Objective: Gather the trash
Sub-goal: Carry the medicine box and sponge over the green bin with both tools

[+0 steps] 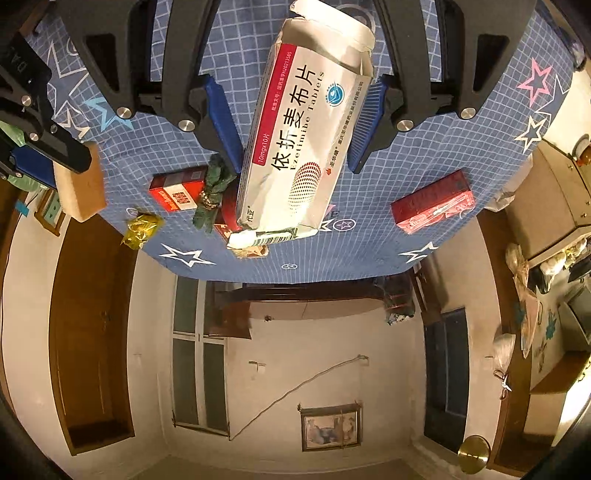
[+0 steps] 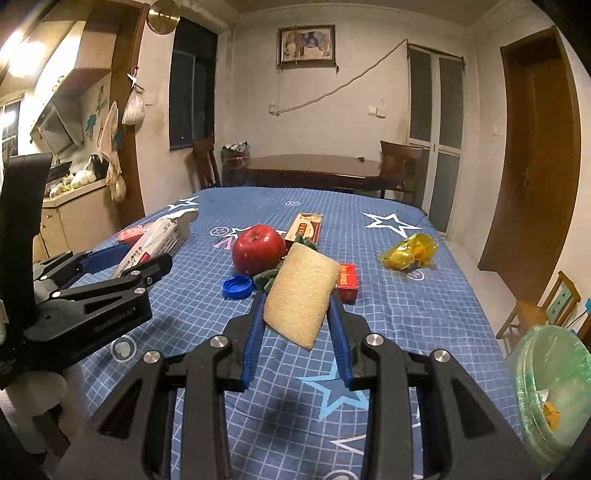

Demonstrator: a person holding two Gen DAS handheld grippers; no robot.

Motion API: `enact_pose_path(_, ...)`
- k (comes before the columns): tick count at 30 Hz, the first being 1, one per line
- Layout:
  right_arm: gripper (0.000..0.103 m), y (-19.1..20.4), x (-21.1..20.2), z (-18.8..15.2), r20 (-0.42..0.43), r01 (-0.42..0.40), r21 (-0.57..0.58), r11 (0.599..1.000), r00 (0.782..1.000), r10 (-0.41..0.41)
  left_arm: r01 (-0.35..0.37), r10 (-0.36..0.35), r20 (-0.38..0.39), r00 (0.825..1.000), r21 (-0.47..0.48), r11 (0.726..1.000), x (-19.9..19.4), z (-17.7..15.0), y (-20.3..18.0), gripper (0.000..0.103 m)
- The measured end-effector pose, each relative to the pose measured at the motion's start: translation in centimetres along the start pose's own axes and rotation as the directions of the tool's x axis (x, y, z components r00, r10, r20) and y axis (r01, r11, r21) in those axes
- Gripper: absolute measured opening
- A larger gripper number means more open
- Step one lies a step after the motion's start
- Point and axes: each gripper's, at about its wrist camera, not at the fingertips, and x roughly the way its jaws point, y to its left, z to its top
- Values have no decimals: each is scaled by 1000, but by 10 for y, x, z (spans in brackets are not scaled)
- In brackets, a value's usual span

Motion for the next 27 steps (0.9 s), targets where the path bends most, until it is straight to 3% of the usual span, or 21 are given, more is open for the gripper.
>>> enact_pose_path(13, 32, -32, -19, 8, 24, 61, 24, 998, 998, -61, 67, -68, 15, 998, 35, 997, -8, 16, -38, 60)
enact_pose_path(27, 32, -98, -44, 16, 1, 172, 85, 981, 985, -173, 185, -186, 2, 982, 94, 978, -3, 40, -121, 60)
